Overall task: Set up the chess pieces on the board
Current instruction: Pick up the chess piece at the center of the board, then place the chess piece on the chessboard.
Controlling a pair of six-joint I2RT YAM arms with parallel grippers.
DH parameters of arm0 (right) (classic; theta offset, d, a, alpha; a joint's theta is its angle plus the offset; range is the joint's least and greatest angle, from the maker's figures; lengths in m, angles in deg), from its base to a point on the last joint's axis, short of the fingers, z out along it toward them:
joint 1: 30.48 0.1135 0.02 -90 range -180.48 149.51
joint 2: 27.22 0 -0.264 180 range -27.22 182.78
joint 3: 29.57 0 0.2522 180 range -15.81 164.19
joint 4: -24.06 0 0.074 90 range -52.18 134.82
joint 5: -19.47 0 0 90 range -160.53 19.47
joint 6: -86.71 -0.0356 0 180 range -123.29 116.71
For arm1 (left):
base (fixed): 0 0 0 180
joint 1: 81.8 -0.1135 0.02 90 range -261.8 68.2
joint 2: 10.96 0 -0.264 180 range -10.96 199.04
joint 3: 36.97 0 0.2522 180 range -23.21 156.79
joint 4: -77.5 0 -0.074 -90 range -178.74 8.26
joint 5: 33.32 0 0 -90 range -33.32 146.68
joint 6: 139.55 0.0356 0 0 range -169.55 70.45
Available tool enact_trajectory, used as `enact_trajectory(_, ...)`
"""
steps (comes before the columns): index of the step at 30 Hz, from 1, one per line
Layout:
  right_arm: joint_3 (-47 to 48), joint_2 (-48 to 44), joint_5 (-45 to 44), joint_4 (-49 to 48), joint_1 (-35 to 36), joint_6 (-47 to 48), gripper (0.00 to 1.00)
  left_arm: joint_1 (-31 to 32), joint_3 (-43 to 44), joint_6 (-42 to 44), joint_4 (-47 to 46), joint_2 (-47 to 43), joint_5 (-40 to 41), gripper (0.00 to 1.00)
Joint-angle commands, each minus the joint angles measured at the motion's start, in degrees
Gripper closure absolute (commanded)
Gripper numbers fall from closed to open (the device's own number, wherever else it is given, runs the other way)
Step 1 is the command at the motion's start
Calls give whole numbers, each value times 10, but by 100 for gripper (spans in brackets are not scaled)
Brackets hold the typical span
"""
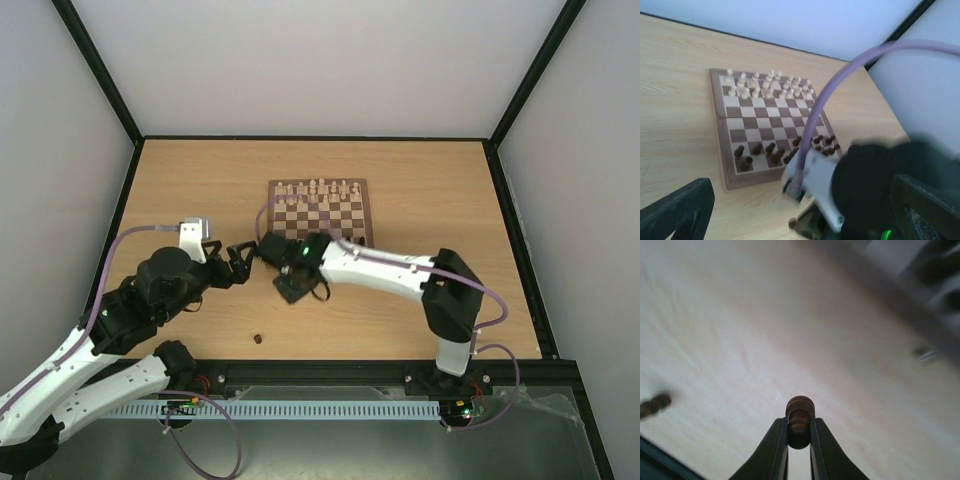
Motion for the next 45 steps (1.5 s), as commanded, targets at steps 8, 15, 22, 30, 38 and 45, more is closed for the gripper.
enact_trajectory(8, 273, 44, -44, 134, -161, 86, 93, -4, 3, 20, 12, 3, -8, 1)
enact_trajectory(15, 335, 120, -22, 150, -206, 100, 93, -4, -2, 21, 12, 5, -13, 0)
enact_trajectory(22, 317, 168, -30, 143, -215, 99, 93, -4, -7, 22, 4, 17, -23, 1)
enact_trajectory(30, 266, 181, -23, 120, -230, 100, 93, -4, -9, 23, 3, 15, -21, 0)
enact_trajectory(38, 241, 187, -9, 101, -230, 102, 93, -5, -11, 23, -2, 21, -23, 1)
enact_trajectory(45, 244, 198, 0, 94, -230, 106, 93, -5, -14, 22, -5, 23, -23, 1)
